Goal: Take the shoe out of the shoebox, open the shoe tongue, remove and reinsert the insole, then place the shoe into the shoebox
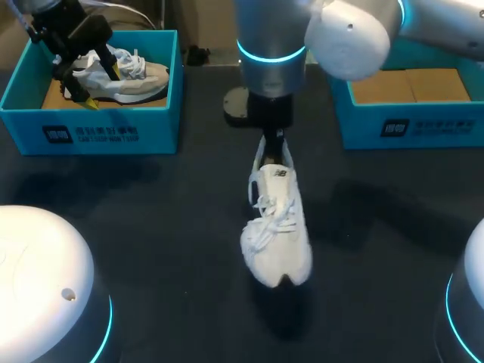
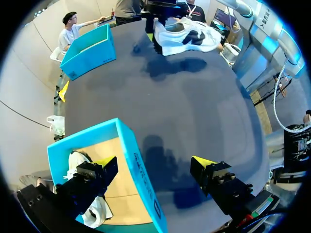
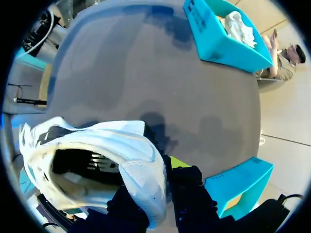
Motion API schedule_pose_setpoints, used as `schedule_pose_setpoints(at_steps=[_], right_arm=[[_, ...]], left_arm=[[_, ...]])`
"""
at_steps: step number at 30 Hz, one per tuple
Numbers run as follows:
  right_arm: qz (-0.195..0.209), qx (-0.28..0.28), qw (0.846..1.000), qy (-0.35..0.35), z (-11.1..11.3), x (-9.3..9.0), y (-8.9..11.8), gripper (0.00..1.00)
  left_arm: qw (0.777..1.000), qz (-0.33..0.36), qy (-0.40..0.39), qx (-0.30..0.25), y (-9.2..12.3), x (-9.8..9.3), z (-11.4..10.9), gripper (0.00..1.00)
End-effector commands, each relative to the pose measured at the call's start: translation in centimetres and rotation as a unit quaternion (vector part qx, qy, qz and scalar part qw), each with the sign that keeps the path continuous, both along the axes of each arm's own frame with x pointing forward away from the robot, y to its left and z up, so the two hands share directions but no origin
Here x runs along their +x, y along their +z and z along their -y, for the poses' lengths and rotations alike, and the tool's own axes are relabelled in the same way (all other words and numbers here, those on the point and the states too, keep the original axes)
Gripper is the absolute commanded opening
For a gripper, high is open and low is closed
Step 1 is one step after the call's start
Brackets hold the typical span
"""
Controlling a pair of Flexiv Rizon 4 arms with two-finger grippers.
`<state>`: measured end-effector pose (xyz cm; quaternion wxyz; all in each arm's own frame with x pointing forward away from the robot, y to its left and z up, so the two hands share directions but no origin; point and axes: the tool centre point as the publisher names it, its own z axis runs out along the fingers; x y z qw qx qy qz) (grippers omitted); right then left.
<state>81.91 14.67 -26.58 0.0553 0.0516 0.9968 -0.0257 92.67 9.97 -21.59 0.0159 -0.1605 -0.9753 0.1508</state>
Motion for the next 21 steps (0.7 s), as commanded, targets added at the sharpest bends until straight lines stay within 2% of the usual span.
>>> schedule_pose_setpoints(at_steps=[1,8,10,12,21], right_arm=[[0.012,-0.016,1.000,-0.010,3.7,0.7,3.7,0.00],[0.041,-0.048,0.998,-0.014,8.8,3.6,8.8,0.00],[0.049,-0.038,0.998,-0.002,10.1,4.5,10.3,0.00],[0.075,-0.023,0.997,-0.009,11.3,5.0,11.7,0.00],[0.075,-0.023,0.997,-0.009,11.3,5.0,11.7,0.00]], left_arm=[[1.000,0.000,0.000,0.001,0.0,-0.1,0.0,1.00],[1.000,0.000,0.000,0.001,0.0,-0.1,0.0,1.00],[1.000,0.000,0.000,0.001,0.0,-0.1,0.0,1.00],[1.000,0.000,0.000,0.001,0.0,-0.1,0.0,1.00],[1.000,0.000,0.000,0.001,0.0,-0.1,0.0,1.00]])
